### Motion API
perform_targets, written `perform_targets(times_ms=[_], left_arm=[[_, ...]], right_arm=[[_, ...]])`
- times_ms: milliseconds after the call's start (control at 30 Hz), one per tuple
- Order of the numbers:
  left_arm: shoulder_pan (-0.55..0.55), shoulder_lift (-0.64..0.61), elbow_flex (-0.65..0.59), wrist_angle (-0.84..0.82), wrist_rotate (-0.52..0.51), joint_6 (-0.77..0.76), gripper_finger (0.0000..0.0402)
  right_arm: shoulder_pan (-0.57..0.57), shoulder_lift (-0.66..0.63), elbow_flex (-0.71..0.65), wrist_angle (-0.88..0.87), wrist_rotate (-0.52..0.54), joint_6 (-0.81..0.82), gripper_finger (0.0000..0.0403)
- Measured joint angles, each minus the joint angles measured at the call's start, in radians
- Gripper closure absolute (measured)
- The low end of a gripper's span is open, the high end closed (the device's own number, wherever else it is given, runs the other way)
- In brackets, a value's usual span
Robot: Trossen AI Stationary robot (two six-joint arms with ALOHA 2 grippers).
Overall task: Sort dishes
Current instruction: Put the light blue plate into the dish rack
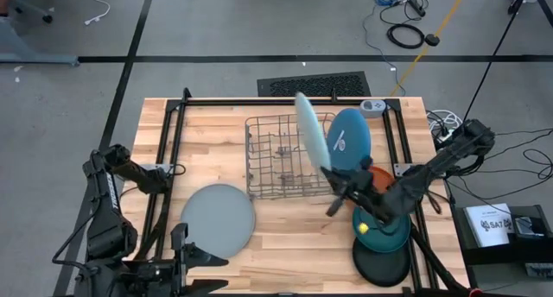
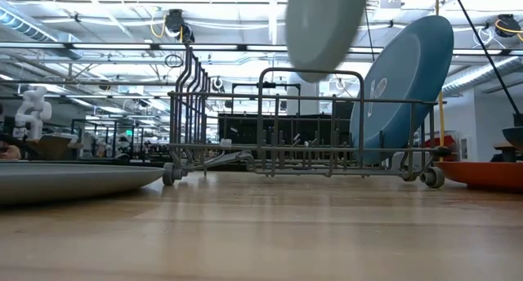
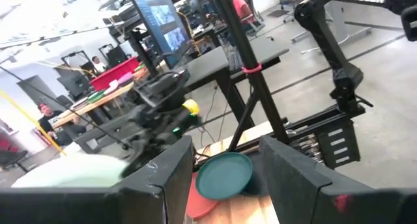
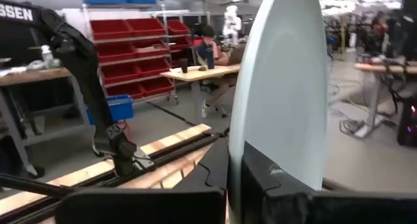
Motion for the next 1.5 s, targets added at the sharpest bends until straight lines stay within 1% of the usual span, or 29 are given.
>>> perform_targets(times_ms=[100, 200, 300, 400, 500, 733, 800, 1067, 1267, 1367, 1500], left_arm=[[0.023, 0.0, 0.0, 0.0, 0.0, -0.001, 0.0223], [0.05, 0.0, 0.0, 0.0, 0.004, -0.004, 0.0223], [0.067, 0.0, 0.0, -0.002, 0.031, -0.005, 0.0223], [0.075, 0.0, 0.0, -0.004, 0.035, -0.013, 0.0224], [0.075, 0.0, 0.0, -0.02, 0.036, -0.024, 0.0223], [0.064, 0.0, 0.0, -0.058, 0.036, -0.057, 0.0223], [0.059, 0.0, 0.0, -0.061, 0.036, -0.057, 0.0223], [0.059, 0.0, 0.0, -0.062, 0.037, -0.057, 0.0223], [0.059, 0.0, 0.0, -0.062, 0.037, -0.058, 0.0223], [0.059, 0.0, 0.0, -0.061, 0.036, -0.058, 0.0223], [0.059, 0.0, 0.0, -0.061, 0.036, -0.058, 0.0223]], right_arm=[[0.038, 0.005, -0.027, -0.003, 0.071, 0.059, 0.0399], [0.046, 0.04, -0.042, -0.025, 0.145, 0.086, 0.0399], [0.048, 0.05, -0.036, -0.017, 0.18, 0.114, 0.0399], [0.047, 0.069, -0.038, -0.095, 0.199, 0.176, 0.0399], [0.044, 0.067, -0.037, -0.213, 0.208, 0.298, 0.0399], [0.025, 0.06, -0.037, -0.589, 0.177, 0.711, 0.0399], [0.022, 0.06, -0.037, -0.668, 0.163, 0.809, 0.0399], [0.018, 0.06, -0.037, -0.945, 0.149, 1.12, 0.0399], [0.012, 0.061, -0.037, -1.173, 0.104, 1.422, 0.0399], [0.012, 0.061, -0.037, -1.243, 0.096, 1.515, 0.0399], [0.012, 0.061, -0.037, -1.258, 0.079, 1.536, 0.0379]])
